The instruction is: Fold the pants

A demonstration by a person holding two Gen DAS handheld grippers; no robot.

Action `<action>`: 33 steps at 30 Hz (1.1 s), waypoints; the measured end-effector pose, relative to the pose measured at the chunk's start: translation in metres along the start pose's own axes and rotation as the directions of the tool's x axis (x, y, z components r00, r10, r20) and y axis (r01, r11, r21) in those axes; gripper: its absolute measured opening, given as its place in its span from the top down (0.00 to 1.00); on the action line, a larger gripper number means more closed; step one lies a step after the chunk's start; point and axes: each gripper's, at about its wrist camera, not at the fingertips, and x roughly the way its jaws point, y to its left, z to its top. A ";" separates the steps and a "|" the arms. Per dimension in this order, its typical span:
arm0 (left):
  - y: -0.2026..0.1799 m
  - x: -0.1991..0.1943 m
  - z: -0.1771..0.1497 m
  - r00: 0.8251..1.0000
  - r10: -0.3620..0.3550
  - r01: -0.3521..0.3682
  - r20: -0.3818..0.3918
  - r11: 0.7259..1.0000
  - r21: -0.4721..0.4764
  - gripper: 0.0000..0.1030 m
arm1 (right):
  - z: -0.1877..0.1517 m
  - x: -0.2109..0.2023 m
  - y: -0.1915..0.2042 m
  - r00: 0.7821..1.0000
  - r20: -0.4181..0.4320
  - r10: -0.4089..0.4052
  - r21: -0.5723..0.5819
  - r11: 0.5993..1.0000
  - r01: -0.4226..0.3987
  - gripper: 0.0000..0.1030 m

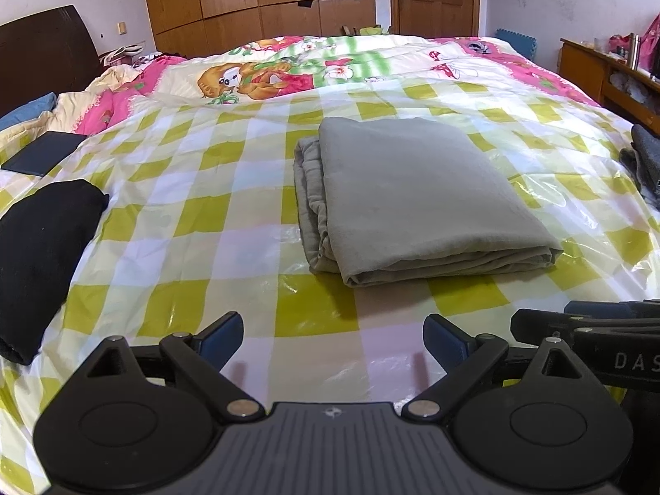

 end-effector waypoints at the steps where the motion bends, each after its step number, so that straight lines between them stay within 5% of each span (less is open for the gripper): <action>1: 0.000 0.000 0.000 1.000 0.001 -0.001 0.001 1.000 0.000 0.00 | 0.000 0.000 0.000 1.000 -0.002 -0.002 -0.002 1.000 0.002 0.41; 33: 0.000 -0.007 0.000 1.000 0.021 -0.021 0.016 1.000 0.005 0.00 | -0.001 0.001 0.002 1.000 -0.004 -0.007 -0.011 1.000 0.007 0.40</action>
